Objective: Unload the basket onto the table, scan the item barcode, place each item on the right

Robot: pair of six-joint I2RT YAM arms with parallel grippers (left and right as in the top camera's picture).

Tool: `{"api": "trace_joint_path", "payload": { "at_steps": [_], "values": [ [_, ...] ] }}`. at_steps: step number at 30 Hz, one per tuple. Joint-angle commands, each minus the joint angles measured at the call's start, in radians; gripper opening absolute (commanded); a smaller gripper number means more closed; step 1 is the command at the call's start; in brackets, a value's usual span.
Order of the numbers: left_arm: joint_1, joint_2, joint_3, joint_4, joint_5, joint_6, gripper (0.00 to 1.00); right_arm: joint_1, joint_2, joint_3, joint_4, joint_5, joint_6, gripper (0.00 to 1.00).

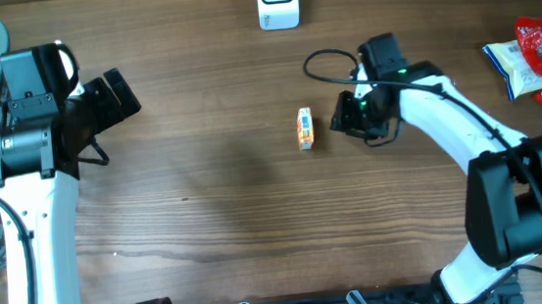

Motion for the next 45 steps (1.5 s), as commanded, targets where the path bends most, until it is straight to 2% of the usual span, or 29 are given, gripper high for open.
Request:
{"api": "trace_joint_path", "payload": {
  "at_steps": [1, 7, 14, 20, 29, 33, 45],
  "values": [
    [0.005, -0.006, 0.003, 0.002, 0.001, -0.016, 1.00, 0.053, -0.009, -0.002, 0.011, 0.122, 0.122, 0.27],
    [0.005, -0.006, 0.003, 0.002, 0.001, -0.016, 1.00, 0.072, -0.008, -0.002, 0.013, 0.227, 0.189, 0.04],
    [0.005, -0.006, 0.003, 0.002, 0.001, -0.016, 1.00, 0.072, 0.045, -0.002, 0.027, 0.214, 0.187, 0.04],
    [0.005, -0.006, 0.003, 0.002, 0.001, -0.016, 1.00, 0.072, 0.106, -0.002, 0.120, 0.039, 0.134, 0.04],
    [0.005, -0.006, 0.003, 0.002, 0.001, -0.016, 1.00, 0.072, 0.110, -0.002, 0.168, -0.040, 0.131, 0.05],
    [0.005, -0.006, 0.003, 0.002, 0.001, -0.016, 1.00, 0.073, 0.110, -0.002, 0.219, -0.199, 0.056, 0.04],
    [0.005, -0.006, 0.003, 0.002, 0.001, -0.016, 1.00, 0.159, 0.121, -0.002, 0.239, -0.166, 0.059, 0.05]
  ]
}}
